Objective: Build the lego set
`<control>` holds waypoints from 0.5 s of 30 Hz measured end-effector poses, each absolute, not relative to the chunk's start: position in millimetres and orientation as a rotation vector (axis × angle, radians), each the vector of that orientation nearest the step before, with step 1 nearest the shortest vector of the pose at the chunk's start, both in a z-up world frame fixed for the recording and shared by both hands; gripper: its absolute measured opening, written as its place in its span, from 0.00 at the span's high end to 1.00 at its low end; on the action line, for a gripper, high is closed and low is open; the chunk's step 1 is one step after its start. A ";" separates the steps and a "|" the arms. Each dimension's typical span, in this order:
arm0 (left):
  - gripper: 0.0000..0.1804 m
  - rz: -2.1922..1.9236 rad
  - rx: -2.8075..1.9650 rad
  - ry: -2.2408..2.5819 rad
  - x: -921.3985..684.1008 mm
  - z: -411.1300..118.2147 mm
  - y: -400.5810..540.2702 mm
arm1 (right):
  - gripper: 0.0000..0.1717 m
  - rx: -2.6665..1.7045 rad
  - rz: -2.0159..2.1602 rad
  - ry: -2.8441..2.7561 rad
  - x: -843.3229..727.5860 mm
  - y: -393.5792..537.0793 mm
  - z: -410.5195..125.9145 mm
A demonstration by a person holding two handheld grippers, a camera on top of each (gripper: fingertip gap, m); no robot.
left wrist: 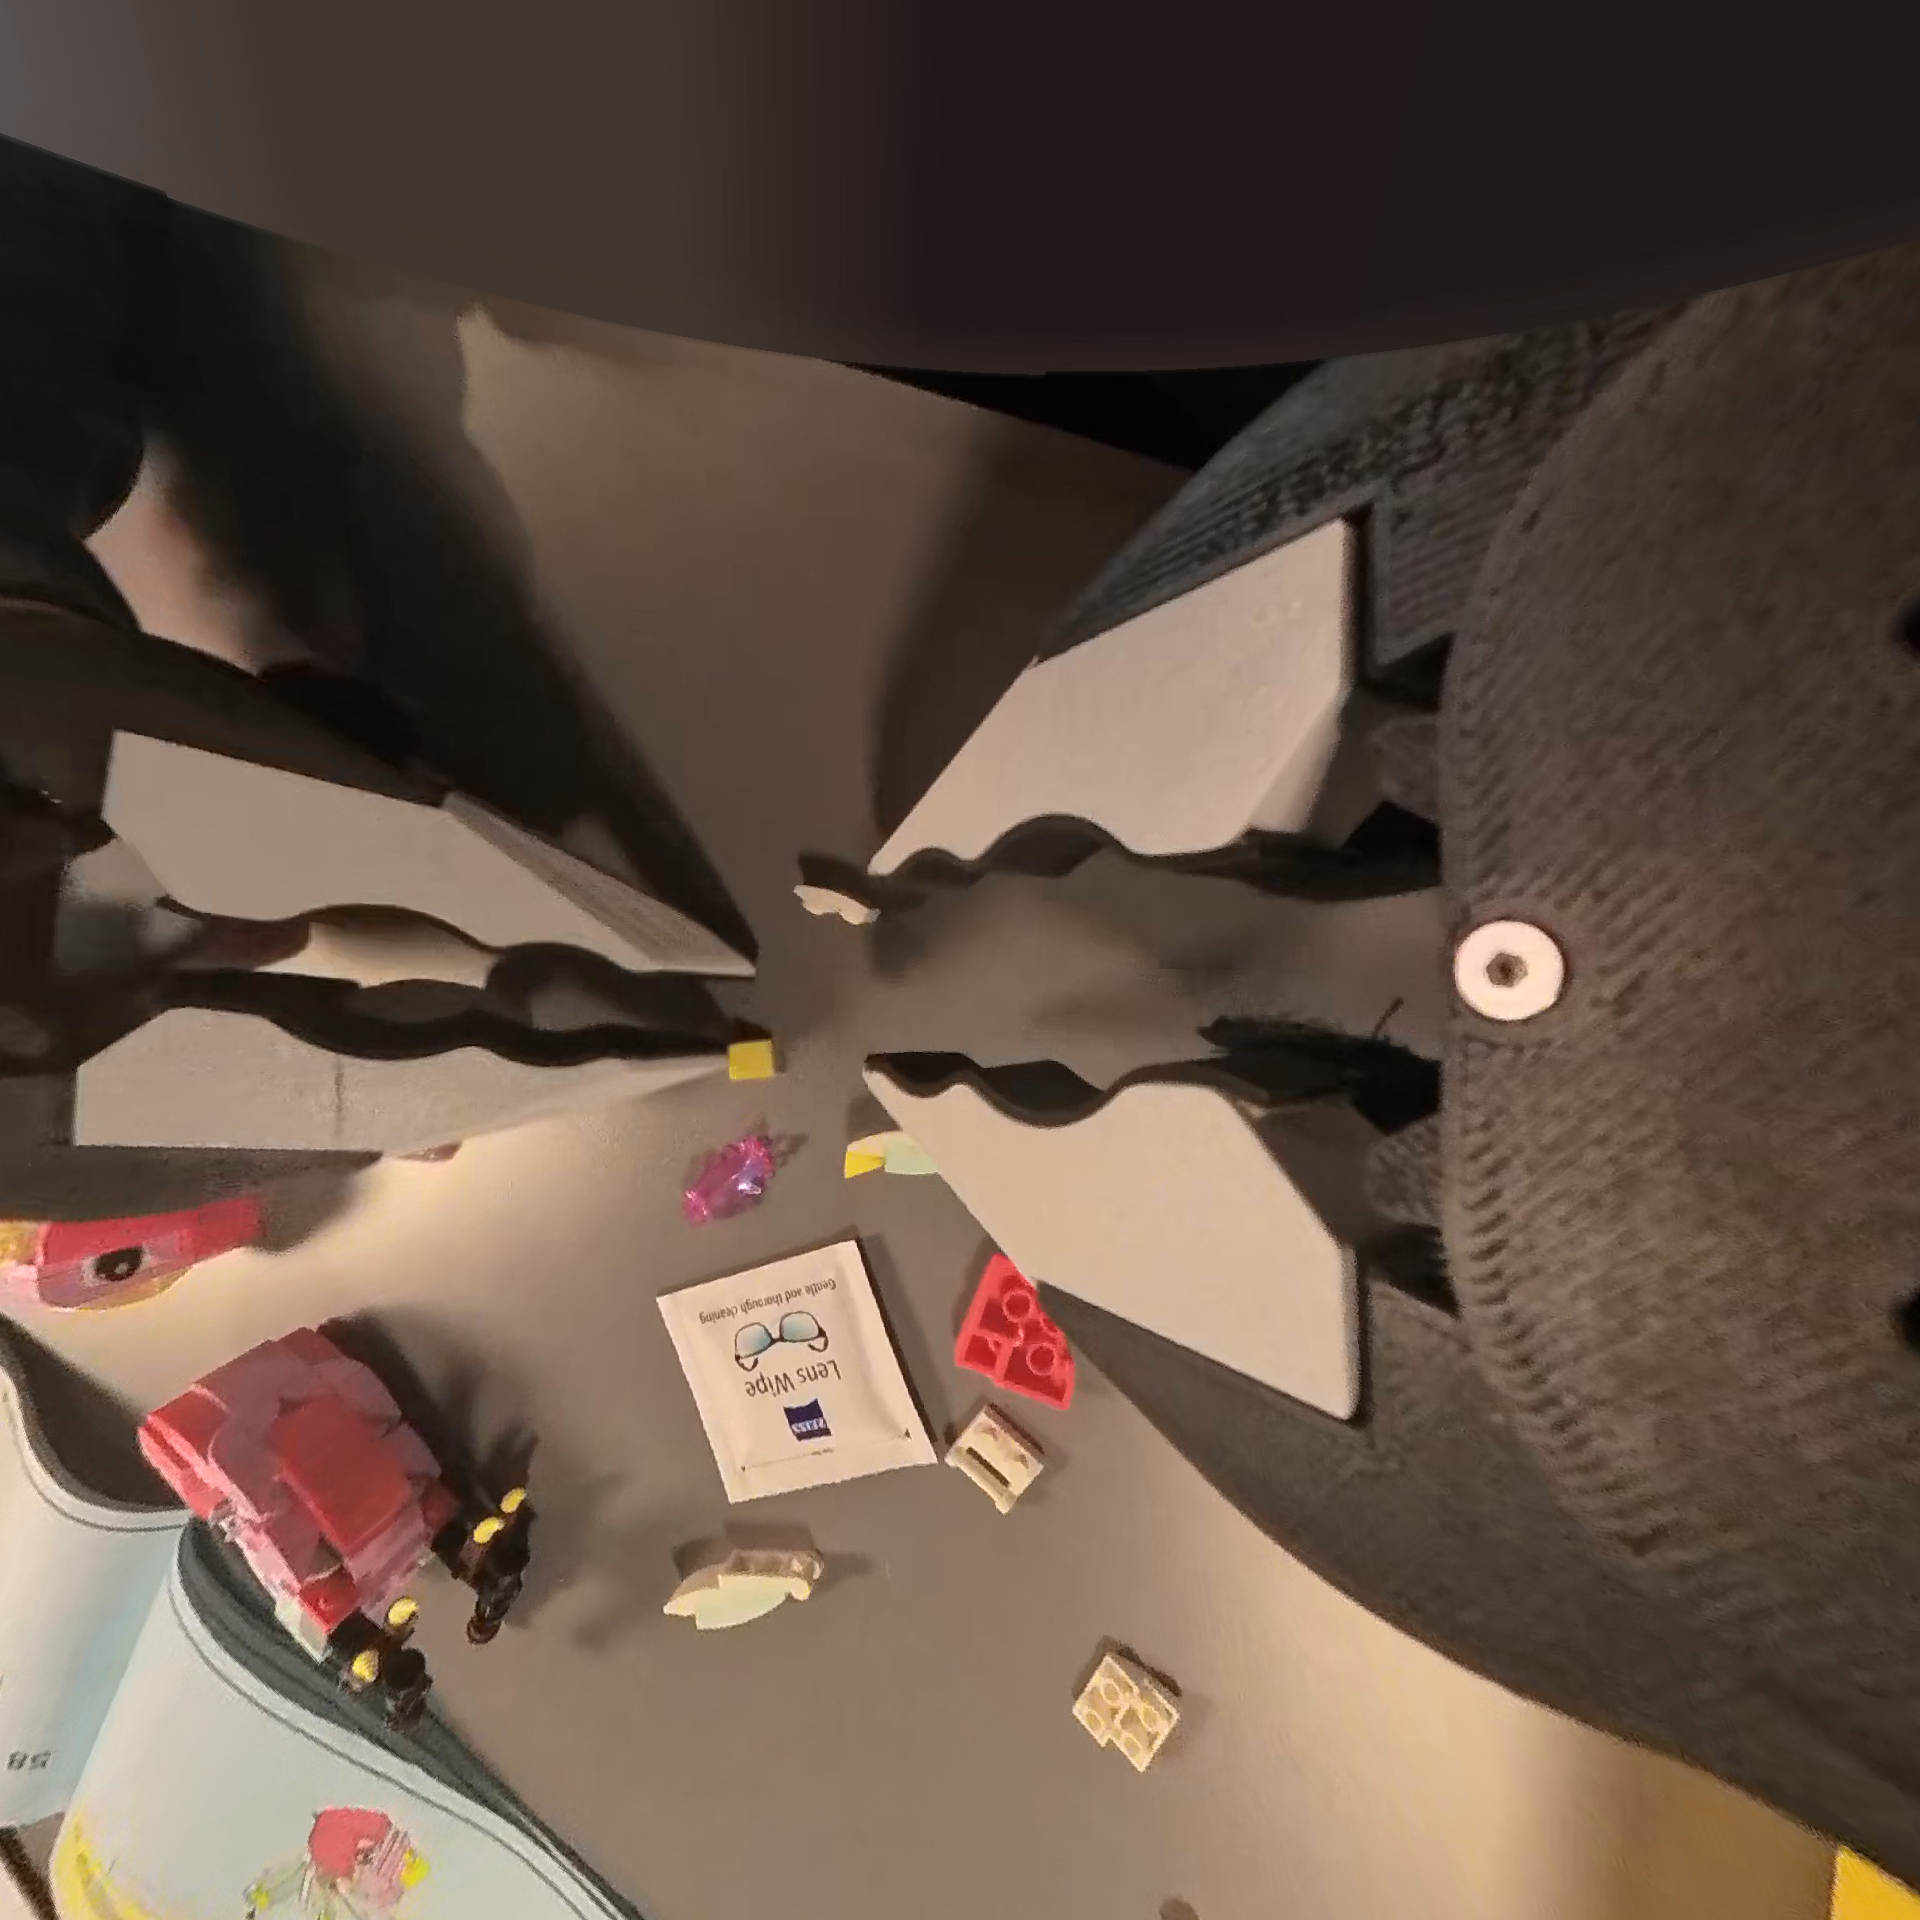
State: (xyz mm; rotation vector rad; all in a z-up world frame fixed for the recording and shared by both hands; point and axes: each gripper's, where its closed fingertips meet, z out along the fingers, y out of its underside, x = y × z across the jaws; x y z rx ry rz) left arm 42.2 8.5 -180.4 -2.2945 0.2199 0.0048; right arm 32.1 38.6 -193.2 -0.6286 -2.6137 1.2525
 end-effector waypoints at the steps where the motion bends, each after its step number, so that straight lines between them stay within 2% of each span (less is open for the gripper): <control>1: 0.84 0.009 -2.292 0.219 42.0 -179.5 8.5 | 0.89 -0.628 1.257 -2.608 31.1 39.0 -192.9; 6: 0.84 0.013 -2.289 0.216 41.4 -178.8 8.1 | 0.88 -0.584 1.275 -2.590 26.9 33.7 -190.0; 10: 0.84 0.014 -2.287 0.220 41.2 -179.3 9.4 | 0.96 -0.580 1.241 -2.611 26.6 33.7 -193.9; 15: 0.85 0.103 -2.269 0.284 39.2 -177.3 14.9 | 0.96 -0.644 1.287 -2.628 27.7 35.6 -192.9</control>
